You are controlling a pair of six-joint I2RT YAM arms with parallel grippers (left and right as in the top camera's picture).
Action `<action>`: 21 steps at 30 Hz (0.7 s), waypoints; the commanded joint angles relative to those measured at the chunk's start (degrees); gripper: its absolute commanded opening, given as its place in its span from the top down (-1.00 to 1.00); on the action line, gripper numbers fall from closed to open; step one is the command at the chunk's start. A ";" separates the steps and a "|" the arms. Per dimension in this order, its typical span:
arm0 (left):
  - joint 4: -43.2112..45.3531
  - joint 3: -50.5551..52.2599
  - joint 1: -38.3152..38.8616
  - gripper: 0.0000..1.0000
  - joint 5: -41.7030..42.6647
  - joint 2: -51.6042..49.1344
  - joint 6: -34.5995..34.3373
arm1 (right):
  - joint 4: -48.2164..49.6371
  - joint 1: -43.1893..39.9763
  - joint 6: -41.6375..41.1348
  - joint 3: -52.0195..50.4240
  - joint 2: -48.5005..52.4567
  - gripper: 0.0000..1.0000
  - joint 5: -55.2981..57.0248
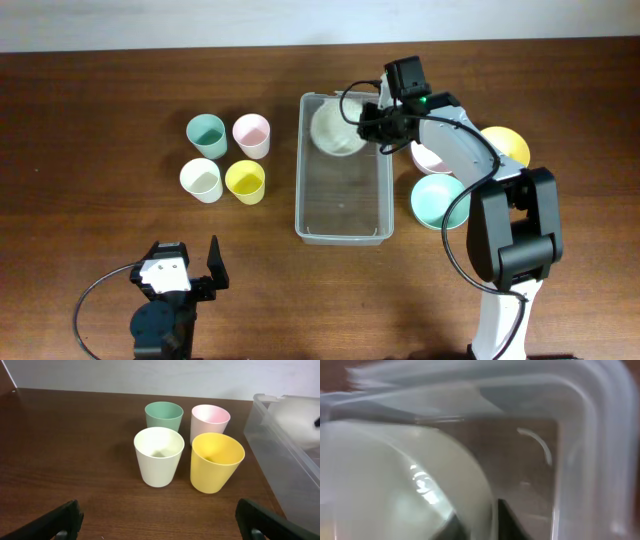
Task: Pack container
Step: 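Lift the white bowl and lower it into the clear container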
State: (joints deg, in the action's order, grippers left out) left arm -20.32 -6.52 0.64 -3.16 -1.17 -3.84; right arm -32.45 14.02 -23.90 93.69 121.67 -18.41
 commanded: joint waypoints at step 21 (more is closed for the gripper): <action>0.13 0.33 0.22 -0.99 0.83 0.50 0.87 | -36.06 -34.29 6.34 9.16 -16.92 -0.33 7.13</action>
State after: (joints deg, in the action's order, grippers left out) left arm -20.29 -6.52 0.64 -3.14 -1.17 -3.84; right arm -68.99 -17.32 -18.68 106.83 100.49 -13.02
